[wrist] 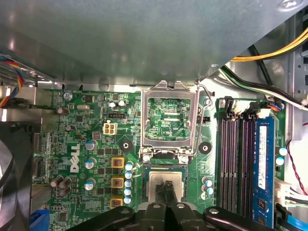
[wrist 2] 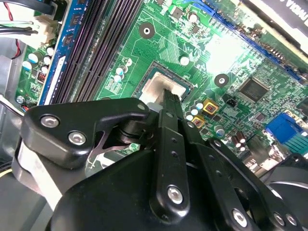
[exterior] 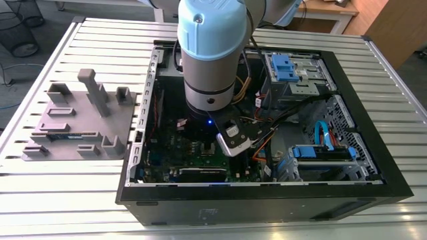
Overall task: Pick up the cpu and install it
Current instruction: 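Place the cpu into insertion slot, then close the cpu cover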
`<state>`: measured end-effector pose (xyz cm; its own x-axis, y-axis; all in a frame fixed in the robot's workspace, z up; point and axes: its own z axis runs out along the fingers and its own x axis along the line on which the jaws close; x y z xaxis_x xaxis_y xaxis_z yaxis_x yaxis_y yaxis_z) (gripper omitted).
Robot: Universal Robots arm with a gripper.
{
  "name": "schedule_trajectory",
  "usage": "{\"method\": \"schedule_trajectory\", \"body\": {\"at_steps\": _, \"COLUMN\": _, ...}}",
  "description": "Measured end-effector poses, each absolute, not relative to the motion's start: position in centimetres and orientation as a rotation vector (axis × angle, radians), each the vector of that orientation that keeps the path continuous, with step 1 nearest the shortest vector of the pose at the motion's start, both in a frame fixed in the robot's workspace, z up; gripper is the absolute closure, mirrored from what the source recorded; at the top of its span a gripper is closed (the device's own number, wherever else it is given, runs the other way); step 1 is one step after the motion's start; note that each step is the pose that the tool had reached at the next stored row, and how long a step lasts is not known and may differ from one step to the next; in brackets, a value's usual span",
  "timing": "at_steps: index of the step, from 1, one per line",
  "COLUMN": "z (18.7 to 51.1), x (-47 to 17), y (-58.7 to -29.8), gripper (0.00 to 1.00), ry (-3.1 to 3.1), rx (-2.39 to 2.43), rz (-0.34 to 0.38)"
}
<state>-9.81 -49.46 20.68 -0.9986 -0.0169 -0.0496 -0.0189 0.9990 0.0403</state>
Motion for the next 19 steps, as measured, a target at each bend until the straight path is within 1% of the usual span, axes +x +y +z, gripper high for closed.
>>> {"method": "schedule_trajectory", "body": {"at_steps": 19, "z": 20.98, "x": -9.81, "y": -49.46, "gripper": 0.89, "ry": 3.091, "rx": 0.028, "rz": 0.062}}
